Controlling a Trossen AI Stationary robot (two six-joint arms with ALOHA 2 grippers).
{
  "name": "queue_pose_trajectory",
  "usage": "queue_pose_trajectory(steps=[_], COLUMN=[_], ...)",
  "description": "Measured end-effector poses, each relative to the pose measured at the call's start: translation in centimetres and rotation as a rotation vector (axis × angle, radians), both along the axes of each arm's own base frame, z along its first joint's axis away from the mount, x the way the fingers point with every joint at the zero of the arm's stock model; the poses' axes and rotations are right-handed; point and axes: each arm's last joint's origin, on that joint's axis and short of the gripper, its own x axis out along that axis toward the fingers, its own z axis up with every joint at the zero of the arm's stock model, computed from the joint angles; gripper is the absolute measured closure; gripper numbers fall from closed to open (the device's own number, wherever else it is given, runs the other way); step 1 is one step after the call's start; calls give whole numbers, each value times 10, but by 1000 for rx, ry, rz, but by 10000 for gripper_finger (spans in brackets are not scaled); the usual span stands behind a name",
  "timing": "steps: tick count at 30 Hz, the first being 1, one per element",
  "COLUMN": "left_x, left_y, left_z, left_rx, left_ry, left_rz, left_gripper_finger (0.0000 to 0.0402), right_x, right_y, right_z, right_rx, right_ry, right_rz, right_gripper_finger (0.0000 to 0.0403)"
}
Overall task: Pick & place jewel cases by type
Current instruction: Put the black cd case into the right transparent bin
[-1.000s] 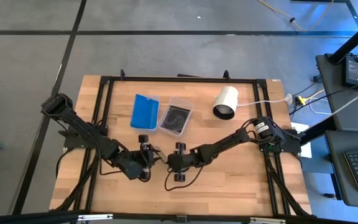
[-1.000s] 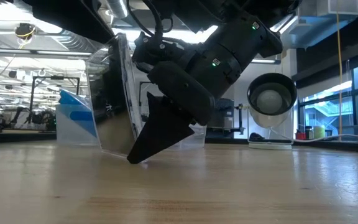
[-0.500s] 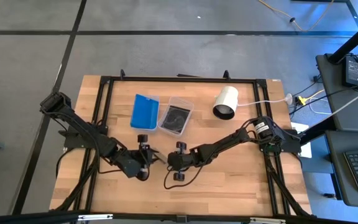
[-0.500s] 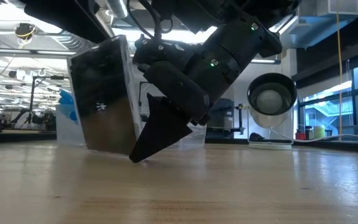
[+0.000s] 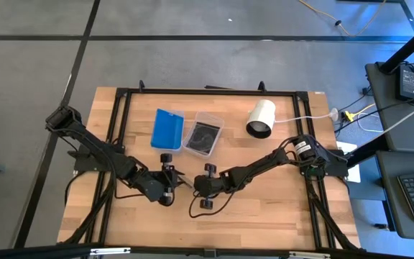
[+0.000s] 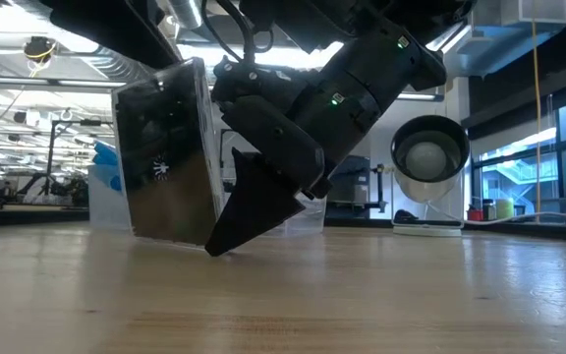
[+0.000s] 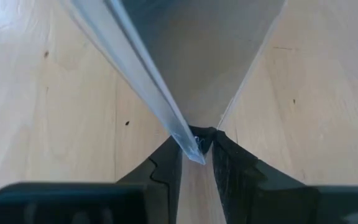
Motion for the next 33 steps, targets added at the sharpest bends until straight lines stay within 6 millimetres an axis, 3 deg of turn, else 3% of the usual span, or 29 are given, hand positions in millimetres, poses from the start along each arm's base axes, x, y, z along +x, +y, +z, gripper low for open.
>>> queue_pose_trajectory(steps=[15, 33], left_x=[-23, -24], left_y=[16, 30], left_z=[34, 30], left_rx=[28, 55], left_ry=[-86, -16], left_rz=[11, 72], left_gripper_finger=[277, 277], right_x=[0, 1], right_y=[0, -2], right_z=[0, 0], right_rx=[3, -5], right_ry=[0, -9], right_rz=[-4, -34], right_gripper_finger=[320, 345])
